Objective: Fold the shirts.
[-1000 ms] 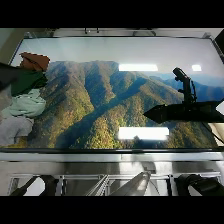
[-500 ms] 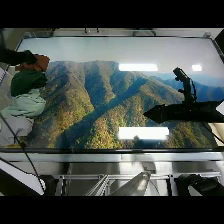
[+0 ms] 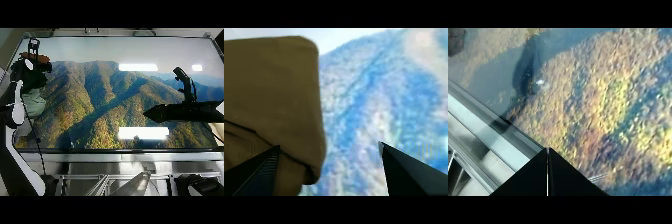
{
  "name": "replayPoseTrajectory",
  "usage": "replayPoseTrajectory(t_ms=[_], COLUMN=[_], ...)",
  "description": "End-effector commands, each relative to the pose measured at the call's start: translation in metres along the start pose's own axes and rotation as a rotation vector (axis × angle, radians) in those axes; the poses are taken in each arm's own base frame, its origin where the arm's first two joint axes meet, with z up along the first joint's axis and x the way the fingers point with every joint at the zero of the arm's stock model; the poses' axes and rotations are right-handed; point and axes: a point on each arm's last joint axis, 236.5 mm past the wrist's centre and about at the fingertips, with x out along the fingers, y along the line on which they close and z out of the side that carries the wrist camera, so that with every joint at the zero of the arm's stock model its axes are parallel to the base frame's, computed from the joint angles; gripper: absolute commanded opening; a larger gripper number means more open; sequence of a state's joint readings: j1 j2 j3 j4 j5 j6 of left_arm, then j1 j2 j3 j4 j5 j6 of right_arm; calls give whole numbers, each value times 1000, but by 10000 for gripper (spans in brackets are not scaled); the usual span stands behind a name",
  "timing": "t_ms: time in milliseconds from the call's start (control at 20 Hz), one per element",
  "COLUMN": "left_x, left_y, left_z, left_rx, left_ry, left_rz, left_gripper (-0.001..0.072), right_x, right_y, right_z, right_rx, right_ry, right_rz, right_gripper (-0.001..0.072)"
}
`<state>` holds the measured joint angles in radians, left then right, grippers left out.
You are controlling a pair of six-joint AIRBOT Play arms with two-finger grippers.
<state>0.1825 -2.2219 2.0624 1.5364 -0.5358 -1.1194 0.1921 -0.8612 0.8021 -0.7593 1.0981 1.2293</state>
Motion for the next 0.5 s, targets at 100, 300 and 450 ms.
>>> replayPoseTrajectory(t_ms=[100, 300, 450], left_x=[14, 16, 10], left_y=[35, 42, 29], left_z=[-18, -23, -6], left_rx=[68, 48, 57], left_ry=[9, 31, 9], left_rz=[136, 140, 127], left_gripper=[703, 382, 35], right_x=[0, 0, 0], right_y=[3, 4, 5], right_z=[0, 1, 1], right_rx=[5, 9, 9], right_ry=[0, -4, -4], right_rz=[10, 18, 19], right_gripper=[21, 21, 21])
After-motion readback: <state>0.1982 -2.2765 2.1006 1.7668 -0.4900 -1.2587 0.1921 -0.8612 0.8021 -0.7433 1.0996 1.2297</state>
